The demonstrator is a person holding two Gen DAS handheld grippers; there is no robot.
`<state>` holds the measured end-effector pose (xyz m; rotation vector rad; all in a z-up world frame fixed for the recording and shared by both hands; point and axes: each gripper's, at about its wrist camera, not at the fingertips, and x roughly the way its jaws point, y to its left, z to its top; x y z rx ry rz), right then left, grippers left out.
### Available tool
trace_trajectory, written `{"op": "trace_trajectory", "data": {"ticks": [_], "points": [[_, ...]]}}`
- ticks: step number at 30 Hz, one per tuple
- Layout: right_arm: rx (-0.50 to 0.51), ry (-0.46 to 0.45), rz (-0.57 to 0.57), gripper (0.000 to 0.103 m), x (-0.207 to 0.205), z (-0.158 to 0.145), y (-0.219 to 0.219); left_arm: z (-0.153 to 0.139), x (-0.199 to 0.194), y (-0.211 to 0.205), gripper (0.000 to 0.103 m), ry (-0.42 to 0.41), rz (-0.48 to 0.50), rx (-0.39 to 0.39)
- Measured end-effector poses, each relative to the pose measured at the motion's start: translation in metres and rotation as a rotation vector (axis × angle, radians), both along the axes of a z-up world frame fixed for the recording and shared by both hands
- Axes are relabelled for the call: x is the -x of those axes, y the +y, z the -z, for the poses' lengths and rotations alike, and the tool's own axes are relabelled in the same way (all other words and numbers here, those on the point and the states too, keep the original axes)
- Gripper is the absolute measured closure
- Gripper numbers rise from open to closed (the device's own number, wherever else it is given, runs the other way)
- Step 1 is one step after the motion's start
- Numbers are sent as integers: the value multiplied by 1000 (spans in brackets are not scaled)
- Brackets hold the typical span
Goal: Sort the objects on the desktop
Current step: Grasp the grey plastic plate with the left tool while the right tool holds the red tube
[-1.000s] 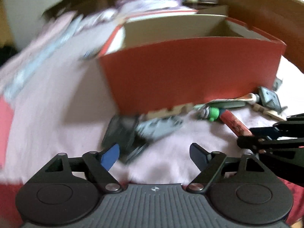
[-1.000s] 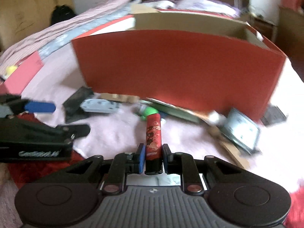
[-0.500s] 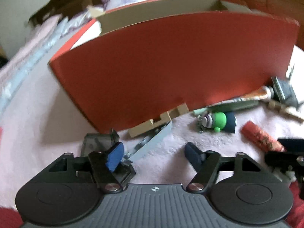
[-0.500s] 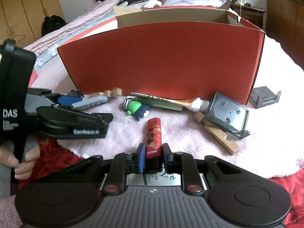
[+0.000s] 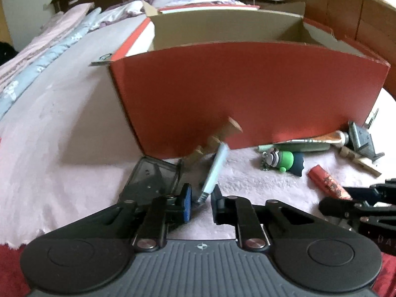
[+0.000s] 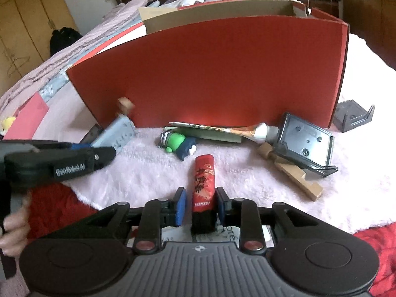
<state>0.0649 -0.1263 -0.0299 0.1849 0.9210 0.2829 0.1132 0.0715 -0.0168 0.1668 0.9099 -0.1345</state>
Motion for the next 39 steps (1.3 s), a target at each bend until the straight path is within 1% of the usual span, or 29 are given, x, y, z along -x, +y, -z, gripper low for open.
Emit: {"op": "trace_trajectory", "data": {"ticks": [4,6,7,8,9,10,12,13,18,21,24,26,29,30,31,32,33,34,36,39], "points": [[0,2,7,74,-4,2,1,10,-6,-15,75,11,46,-40],[2,2,8,74,-5,3,2,15,-9,-24,71,0,57,-72],[3,2,9,74,-5,4,3,16,-10,-25,72,-6,60,-77],[3,2,10,74,-6,4,3,17,-11,-25,72,-9,59,-74],[2,2,11,74,-6,4,3,17,-11,-23,76,-10,52,-61],[1,1,13,76,-6,4,3,15,-10,-21,86,-11,44,-47],[1,0,20,78,-6,3,2,12,-6,-16,89,-12,23,-21],[2,0,26,81,-6,3,2,10,-3,-14,90,-14,13,-7],[-13,-6,49,82,-3,0,-1,-8,16,-1,92,-37,-24,59],[-22,-22,52,82,1,-5,-3,-23,28,1,93,-57,-20,102],[-33,-45,53,82,9,-13,-9,-34,40,0,93,-77,-4,124],[-40,-57,57,82,14,-19,-14,-36,43,-3,93,-81,11,119],[-51,-71,65,82,20,-28,-19,-31,42,-10,91,-68,27,68],[-53,-75,66,82,22,-30,-21,-28,41,-12,89,-55,32,55],[-56,-79,65,82,24,-33,-22,-26,42,-15,83,-39,39,51],[-58,-83,65,82,25,-35,-23,-23,43,-16,81,-27,46,50],[-58,-85,64,82,26,-37,-24,-19,43,-17,69,-17,51,45],[-61,-84,63,82,27,-38,-25,-17,42,-18,52,-8,53,38],[-65,-81,60,82,27,-39,-26,-12,41,-19,37,9,58,40],[-63,-74,53,82,26,-36,-23,-4,35,-20,36,30,62,48]]}}
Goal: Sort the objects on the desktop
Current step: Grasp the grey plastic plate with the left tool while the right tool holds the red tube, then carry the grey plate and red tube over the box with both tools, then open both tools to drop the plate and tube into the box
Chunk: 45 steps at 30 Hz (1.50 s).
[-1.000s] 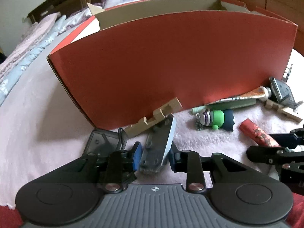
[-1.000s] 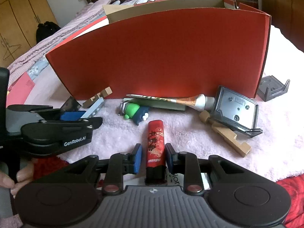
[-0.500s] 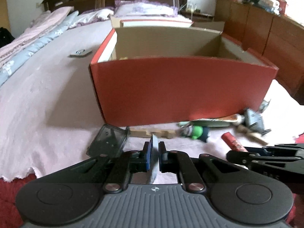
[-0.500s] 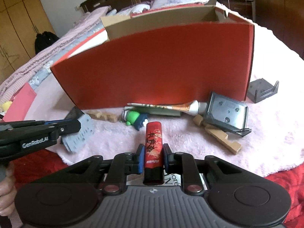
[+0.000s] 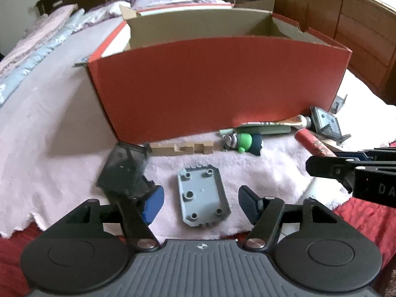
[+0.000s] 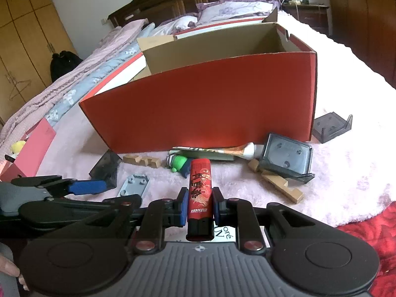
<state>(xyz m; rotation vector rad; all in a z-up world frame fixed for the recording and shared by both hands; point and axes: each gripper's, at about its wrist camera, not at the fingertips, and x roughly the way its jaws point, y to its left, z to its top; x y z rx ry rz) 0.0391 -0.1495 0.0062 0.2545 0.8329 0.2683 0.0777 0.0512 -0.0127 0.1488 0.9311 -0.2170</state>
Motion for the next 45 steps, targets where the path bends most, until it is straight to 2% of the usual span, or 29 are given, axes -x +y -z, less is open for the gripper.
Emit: {"op": "trace_trajectory", "data": {"ticks": [3,6,9,16,23,30,38,42,45], "points": [[5,6,-9,82,0,2,3,11,-10,0,36,33,-23,-8],[11,8,-11,82,0,4,4,18,-15,4,38,56,-60,28],[10,13,-6,82,-1,5,2,16,-14,8,58,49,-80,45],[11,5,-13,82,0,3,3,-2,0,10,59,0,-83,57],[8,-25,-18,82,5,-8,3,-37,15,3,59,-83,-61,60],[-2,-109,-35,82,9,-41,2,-82,14,-6,59,-184,-23,65],[5,-236,-59,82,-20,-103,0,-133,-28,-11,59,-273,-1,119],[31,-274,-46,82,-47,-119,1,-137,-59,-17,59,-275,-5,106],[13,-255,-25,82,-70,-118,0,-127,-79,-19,59,-241,-23,94]]}}
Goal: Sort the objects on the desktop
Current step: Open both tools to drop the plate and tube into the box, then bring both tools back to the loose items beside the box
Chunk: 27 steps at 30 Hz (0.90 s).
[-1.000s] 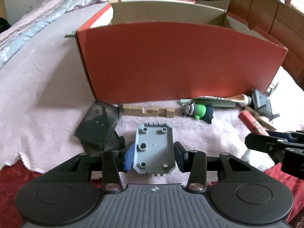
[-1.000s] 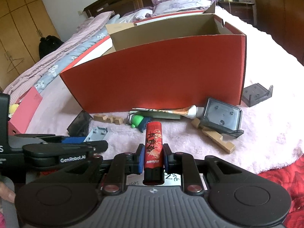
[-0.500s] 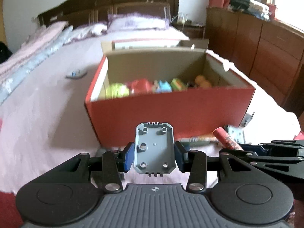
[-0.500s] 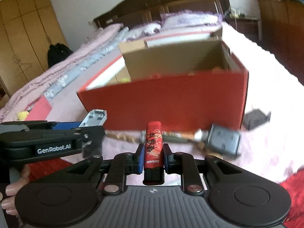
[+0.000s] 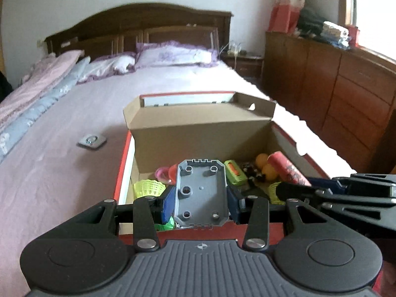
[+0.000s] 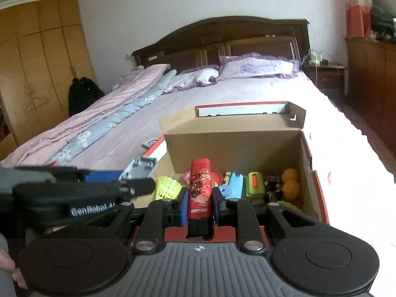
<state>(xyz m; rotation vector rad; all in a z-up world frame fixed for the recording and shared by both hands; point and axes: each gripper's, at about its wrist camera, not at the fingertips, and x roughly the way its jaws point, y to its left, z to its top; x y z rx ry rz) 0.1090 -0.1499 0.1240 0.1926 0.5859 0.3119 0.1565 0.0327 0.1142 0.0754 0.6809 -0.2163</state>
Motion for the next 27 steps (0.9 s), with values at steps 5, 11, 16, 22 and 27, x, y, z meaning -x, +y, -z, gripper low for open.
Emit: {"op": "trace_trajectory", "data": {"ticks": [5,11,16,22,27], "points": [[-10,49,37,82,-24,16,-1,18,-15,0,58,55,-43,-40],[-1,52,68,71,-26,27,-2,28,-5,6,36,83,-70,-36],[-8,33,84,64,-8,27,-9,28,15,11,22,68,-75,-31],[7,40,109,63,34,39,-21,41,54,17,13,76,-94,-47],[40,135,94,59,63,76,-29,72,80,24,10,172,-150,-31]]}}
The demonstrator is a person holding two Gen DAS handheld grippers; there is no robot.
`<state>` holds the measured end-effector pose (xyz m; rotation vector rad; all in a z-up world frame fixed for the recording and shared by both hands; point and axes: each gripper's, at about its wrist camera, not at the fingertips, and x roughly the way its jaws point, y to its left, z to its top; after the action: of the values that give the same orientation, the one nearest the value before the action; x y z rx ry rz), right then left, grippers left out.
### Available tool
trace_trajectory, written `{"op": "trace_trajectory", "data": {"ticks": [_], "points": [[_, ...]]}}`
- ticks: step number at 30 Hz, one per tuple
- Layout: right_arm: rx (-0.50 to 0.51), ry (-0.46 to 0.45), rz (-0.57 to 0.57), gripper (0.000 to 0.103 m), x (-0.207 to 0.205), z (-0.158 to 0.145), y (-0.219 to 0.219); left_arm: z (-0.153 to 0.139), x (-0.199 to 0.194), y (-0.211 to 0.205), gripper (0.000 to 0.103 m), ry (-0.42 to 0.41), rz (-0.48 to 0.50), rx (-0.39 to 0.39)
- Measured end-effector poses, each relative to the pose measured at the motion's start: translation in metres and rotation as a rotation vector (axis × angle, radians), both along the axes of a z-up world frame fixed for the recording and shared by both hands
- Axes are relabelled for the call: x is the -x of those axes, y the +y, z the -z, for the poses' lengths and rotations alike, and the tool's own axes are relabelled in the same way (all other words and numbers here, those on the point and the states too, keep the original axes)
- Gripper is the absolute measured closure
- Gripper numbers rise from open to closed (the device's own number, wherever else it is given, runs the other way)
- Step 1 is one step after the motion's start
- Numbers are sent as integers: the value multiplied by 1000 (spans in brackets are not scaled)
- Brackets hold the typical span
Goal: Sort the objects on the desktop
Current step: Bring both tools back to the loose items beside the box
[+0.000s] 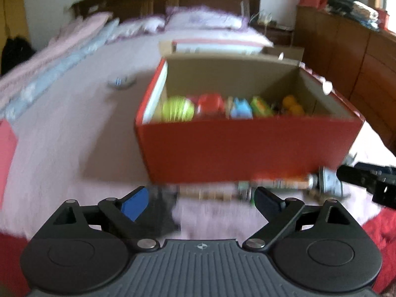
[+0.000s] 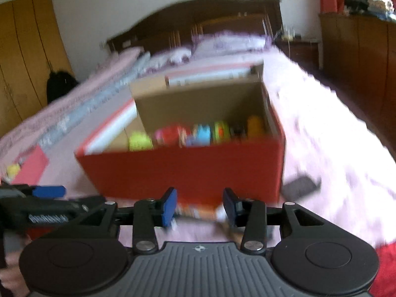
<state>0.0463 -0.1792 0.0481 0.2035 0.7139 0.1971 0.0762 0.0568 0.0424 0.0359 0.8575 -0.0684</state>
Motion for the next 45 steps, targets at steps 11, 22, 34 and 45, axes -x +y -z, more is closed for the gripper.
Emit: {"op": "trace_trajectory", "data": {"ticks": [11,22,34,45], "points": [[132,100,-80,64,11,50,29,47,23,-15,10,150,43,-56],[219,98,36,73,0,58,7,52,25,-24,9,162,65,-58],[222,134,49,72,-14,77,-5,47,32,-39,9,140,144,-59],[289,103,-30,85,-3,76,3,42,26,-69,9,118,272,-30]]}}
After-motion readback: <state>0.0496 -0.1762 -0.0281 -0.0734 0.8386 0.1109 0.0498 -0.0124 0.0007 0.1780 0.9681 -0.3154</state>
